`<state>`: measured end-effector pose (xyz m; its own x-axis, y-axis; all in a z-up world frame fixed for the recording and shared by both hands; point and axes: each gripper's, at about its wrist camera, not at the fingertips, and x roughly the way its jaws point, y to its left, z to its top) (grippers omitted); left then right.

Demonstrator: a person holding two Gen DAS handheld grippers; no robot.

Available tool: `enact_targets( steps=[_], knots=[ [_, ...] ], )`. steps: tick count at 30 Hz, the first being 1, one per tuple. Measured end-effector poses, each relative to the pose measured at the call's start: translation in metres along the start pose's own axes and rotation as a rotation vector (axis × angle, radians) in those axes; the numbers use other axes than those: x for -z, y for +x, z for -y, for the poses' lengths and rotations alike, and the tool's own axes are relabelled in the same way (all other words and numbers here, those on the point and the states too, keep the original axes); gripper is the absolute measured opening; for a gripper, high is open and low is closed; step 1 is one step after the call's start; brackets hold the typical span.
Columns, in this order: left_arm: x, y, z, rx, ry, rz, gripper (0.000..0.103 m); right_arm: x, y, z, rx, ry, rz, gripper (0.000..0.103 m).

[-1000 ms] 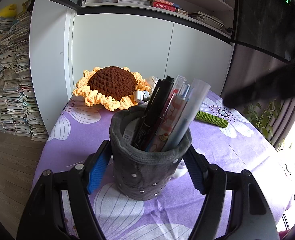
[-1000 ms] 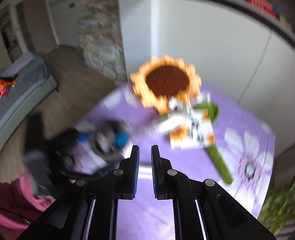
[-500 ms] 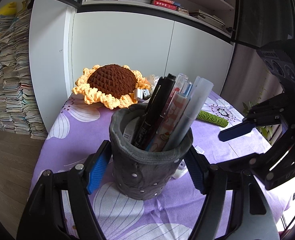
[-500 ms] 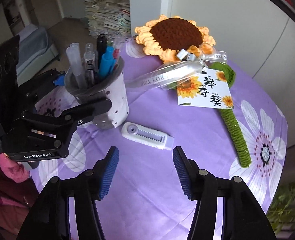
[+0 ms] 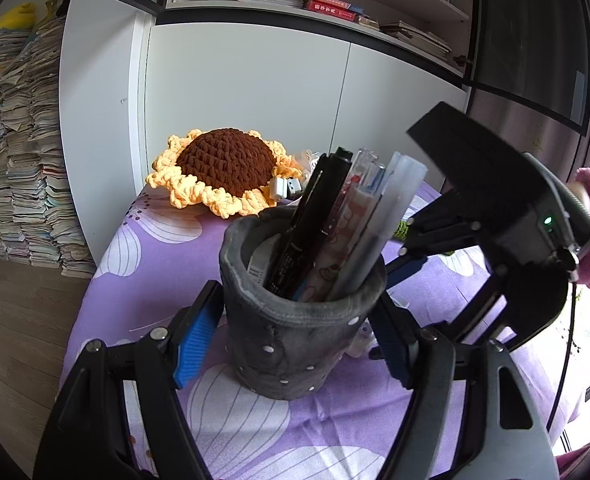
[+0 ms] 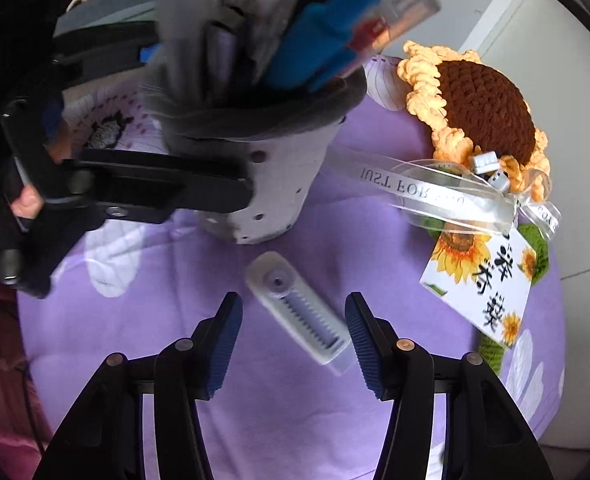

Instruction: Organize stationery

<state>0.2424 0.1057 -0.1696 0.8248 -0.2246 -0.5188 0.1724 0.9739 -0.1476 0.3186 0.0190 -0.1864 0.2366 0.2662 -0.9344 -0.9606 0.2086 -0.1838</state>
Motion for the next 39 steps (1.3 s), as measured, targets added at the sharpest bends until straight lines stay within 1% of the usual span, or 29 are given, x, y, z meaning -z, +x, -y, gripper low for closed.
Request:
enact_targets(
  steps=[4,7,8,10,11,14,21,23,25,31,34,35,36,37,39],
  knots=[
    [0.0,0.001,-0.001,0.005,-0.004,-0.005,0.073,-0.004,0.01,-0.002,-0.04,-0.051,0.001,0.049],
    [0.0,0.002,-0.001,0.008,-0.008,-0.011,0.073,-0.006,0.013,0.003,-0.1,-0.021,0.016,0.037],
    [0.0,0.002,-0.001,0.009,-0.009,-0.011,0.073,-0.007,0.014,0.005,-0.102,0.002,0.012,0.034],
    [0.0,0.002,0.0,0.008,-0.008,-0.011,0.073,-0.002,0.013,0.006,-0.074,0.027,-0.001,0.029],
    [0.0,0.002,0.0,0.008,-0.007,-0.011,0.073,0.001,0.012,0.009,-0.057,0.047,-0.012,0.029],
    [0.0,0.002,0.0,0.007,-0.007,-0.012,0.073,0.023,0.006,0.017,-0.025,0.147,-0.043,0.029],
    [0.0,0.002,0.0,0.004,-0.006,-0.015,0.073,0.088,-0.013,0.025,0.029,0.491,-0.15,0.029],
    [0.0,0.003,-0.001,0.004,-0.007,-0.019,0.073,0.102,-0.016,0.025,0.029,0.552,-0.178,0.029],
    [0.0,0.003,-0.001,0.004,-0.007,-0.018,0.073,0.111,-0.019,0.023,0.035,0.565,-0.19,0.029],
    [0.0,0.003,-0.001,0.002,-0.006,-0.02,0.074,0.125,-0.021,0.013,0.059,0.527,-0.224,0.03],
    [0.0,0.004,-0.001,0.001,-0.007,-0.027,0.074,0.121,-0.017,0.016,0.068,0.521,-0.226,0.03],
    [0.001,0.004,-0.002,0.002,-0.007,-0.027,0.074,0.103,-0.01,0.008,0.077,0.516,-0.231,0.028],
    [0.001,0.004,-0.002,0.001,-0.007,-0.027,0.074,0.101,-0.009,0.005,0.086,0.51,-0.234,0.028],
    [0.001,0.004,-0.002,0.001,-0.006,-0.027,0.074,0.1,-0.009,0.001,0.12,0.507,-0.243,0.028],
    [0.001,0.004,-0.001,0.001,-0.007,-0.027,0.073,0.096,-0.008,-0.002,0.148,0.518,-0.252,0.028]
  ],
)
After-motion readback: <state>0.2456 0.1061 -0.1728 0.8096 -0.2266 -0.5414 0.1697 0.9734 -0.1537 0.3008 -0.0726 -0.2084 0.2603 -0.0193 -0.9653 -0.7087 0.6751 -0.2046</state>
